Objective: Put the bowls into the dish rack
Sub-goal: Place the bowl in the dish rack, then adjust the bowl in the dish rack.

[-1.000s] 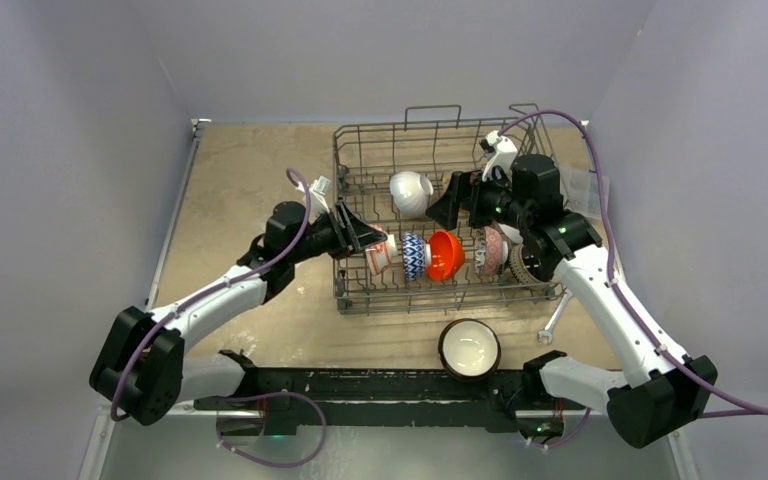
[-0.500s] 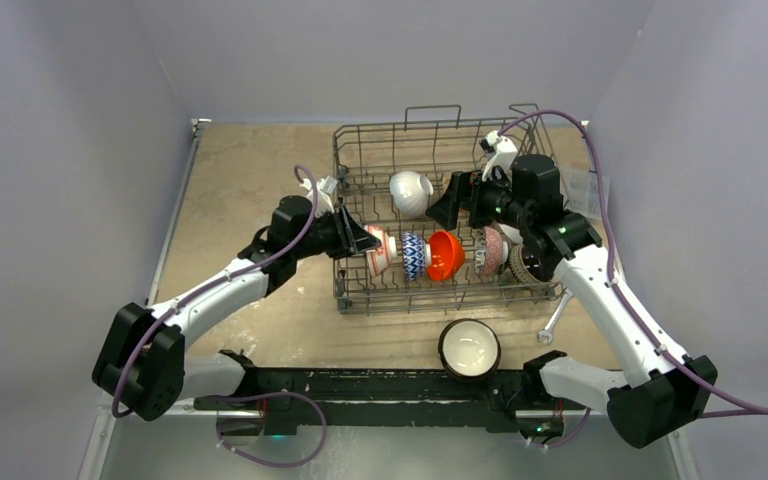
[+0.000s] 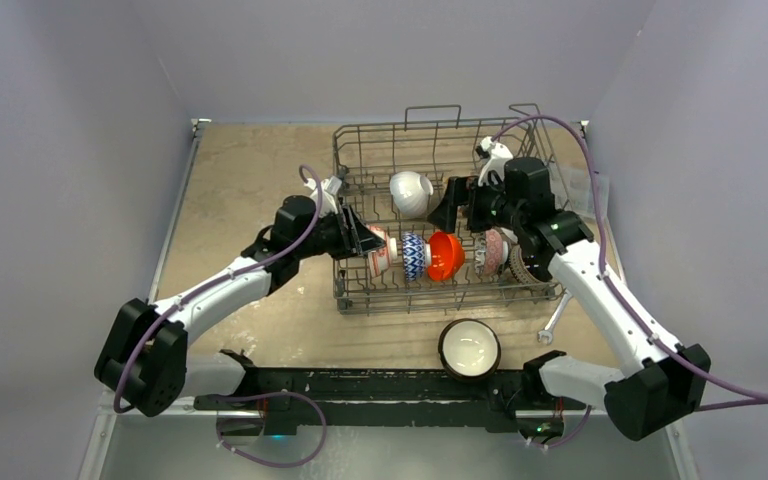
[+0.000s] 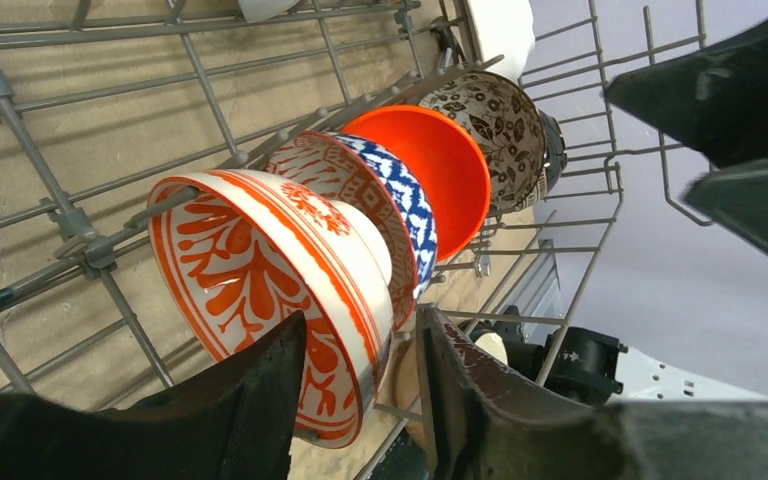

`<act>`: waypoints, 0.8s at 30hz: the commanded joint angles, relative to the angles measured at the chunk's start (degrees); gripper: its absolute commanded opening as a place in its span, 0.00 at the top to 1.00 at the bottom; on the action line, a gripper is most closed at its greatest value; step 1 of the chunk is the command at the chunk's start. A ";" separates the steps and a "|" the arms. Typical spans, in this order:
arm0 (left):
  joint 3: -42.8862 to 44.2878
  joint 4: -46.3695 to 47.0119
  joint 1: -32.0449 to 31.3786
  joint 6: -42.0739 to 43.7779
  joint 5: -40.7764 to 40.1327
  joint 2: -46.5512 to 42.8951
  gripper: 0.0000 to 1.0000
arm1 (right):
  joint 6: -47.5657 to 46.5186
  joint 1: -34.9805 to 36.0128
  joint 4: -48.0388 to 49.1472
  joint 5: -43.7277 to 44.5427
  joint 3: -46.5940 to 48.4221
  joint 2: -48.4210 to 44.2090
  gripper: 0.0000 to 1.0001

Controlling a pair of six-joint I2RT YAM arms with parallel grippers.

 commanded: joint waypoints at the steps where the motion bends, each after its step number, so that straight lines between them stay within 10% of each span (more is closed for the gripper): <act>1: 2.33 -3.20 -0.08 2.59 -2.77 -0.71 0.53 | -1.08 -0.14 -2.67 2.89 -1.38 1.72 0.01; 24: 12.72 -25.66 -0.02 14.97 -22.76 -11.61 0.39 | -1.52 7.29 -8.34 14.55 -0.97 10.13 0.15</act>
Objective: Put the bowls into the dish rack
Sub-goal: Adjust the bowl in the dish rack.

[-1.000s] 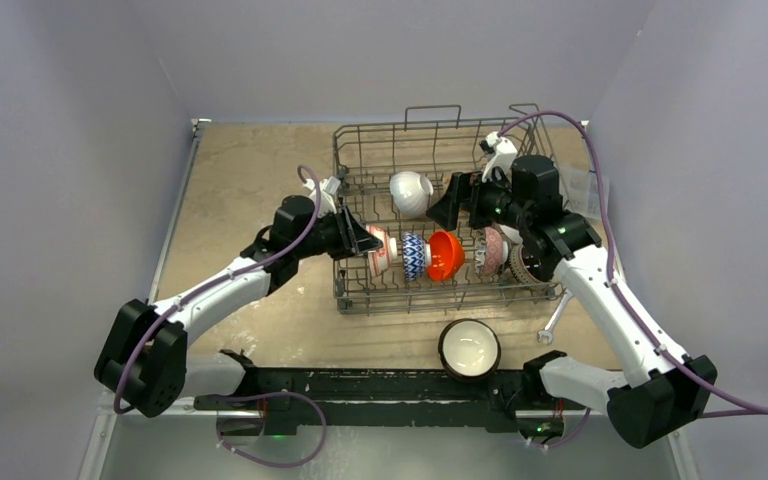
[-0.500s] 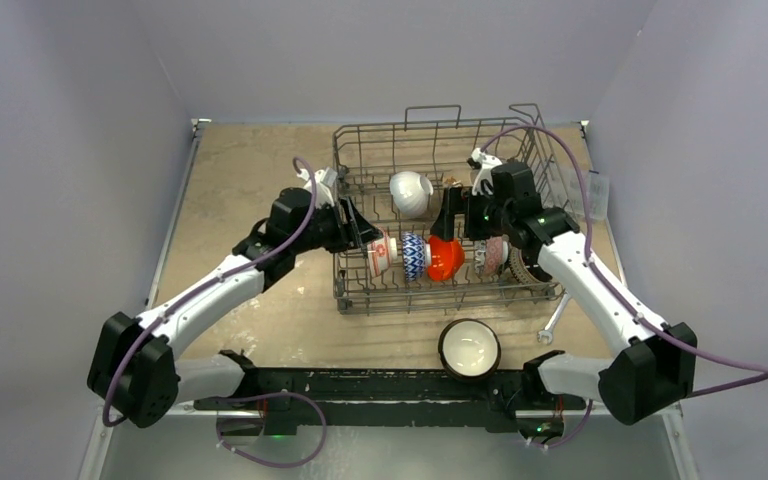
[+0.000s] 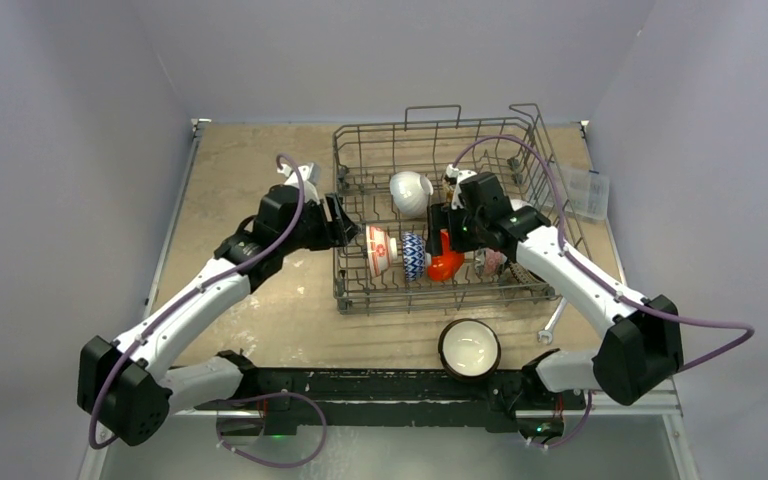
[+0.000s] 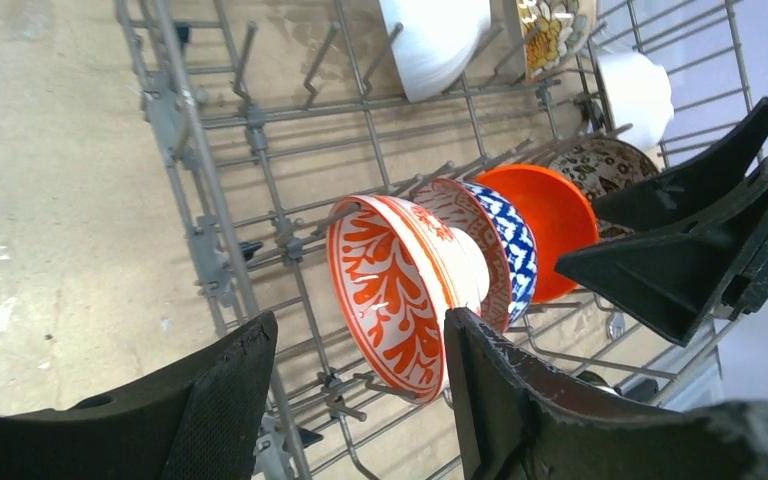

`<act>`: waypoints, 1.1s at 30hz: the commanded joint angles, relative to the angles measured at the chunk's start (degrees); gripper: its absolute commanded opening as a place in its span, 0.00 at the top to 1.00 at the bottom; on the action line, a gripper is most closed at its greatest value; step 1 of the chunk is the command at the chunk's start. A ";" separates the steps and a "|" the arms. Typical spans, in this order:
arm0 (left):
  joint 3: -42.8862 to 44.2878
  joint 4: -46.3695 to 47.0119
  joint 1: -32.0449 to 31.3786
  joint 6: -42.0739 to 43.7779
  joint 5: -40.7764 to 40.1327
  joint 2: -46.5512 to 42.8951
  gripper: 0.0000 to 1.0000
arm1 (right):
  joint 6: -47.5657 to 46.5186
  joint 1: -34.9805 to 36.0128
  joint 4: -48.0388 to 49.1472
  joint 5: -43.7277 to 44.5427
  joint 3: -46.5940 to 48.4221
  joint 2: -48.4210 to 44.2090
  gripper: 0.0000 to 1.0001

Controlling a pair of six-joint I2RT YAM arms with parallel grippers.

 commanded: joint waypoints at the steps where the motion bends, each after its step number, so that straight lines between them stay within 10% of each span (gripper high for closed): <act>1: 3.19 -2.11 0.09 4.36 -5.05 -4.36 0.39 | -0.35 0.03 -0.41 0.56 0.95 -0.70 0.16; 11: 2.82 0.56 0.09 10.25 -6.91 -11.98 0.40 | 0.00 -0.03 2.33 -7.65 1.03 -1.50 0.20; 24: 2.32 14.88 -1.17 14.27 15.71 -11.77 0.40 | 3.31 -2.62 6.83 -16.01 2.75 -5.79 0.17; 33: 6.11 19.04 -19.67 23.75 15.17 -4.88 0.41 | 4.33 -8.42 10.95 -26.60 2.14 -6.54 0.14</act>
